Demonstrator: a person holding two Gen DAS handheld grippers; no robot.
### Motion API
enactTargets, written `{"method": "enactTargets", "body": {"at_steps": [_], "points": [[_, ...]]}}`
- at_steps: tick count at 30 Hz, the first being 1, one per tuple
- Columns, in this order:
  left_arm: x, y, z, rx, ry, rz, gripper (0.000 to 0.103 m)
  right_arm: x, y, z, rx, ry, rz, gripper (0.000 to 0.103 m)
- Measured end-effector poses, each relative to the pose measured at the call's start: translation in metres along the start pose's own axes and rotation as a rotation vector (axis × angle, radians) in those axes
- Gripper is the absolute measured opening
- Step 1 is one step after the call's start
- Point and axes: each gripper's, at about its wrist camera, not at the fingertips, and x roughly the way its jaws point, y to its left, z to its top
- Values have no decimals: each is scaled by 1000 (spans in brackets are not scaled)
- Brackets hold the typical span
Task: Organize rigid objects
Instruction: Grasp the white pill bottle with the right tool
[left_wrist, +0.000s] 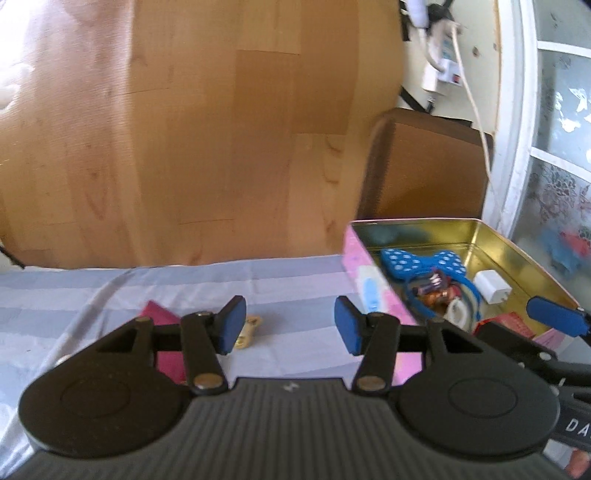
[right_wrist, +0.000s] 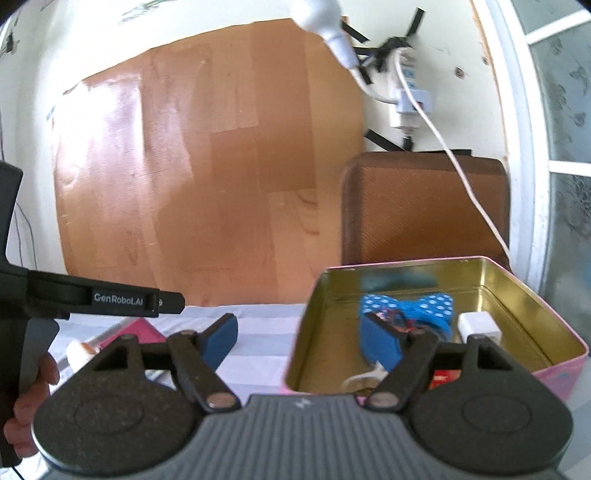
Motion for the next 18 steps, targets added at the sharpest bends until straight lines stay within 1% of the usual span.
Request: {"method": "enactTargets", "body": {"at_steps": [2,5,6,7,10,13,14,15,16,17,18], "points": [[-3,13,-5,-16,1,11,55,2,13,-2,-19,11,17,75],[-7,44,-13,-51,3,30,55,11,33,-7,-51,50,56,75],[-9,61,-14,-71,0,43,55,16,42,-10,-65,69,79,73],[-11,77,-15,-92,-3,57,55,19,49,-13,-80,86,100,68],[-11,143,-15,-170,-4,132,55,31,78,-24,-152,136,193,64],[2,194,-19,-206,66,179,56,48,111,-33,-227,182,310,62],[8,207,-23,-225,95,184,62,55,124,-36,-251,197,346,61],[14,218,-27,-249,119,184,73,63,136,-38,-272,209,370,61],[17,224,-31,-269,132,178,79,70,147,-41,-289,223,389,61],[22,229,-37,-299,133,165,91,80,159,-44,-305,247,415,61],[25,232,-41,-318,128,153,96,90,169,-46,-311,272,439,61]]}}
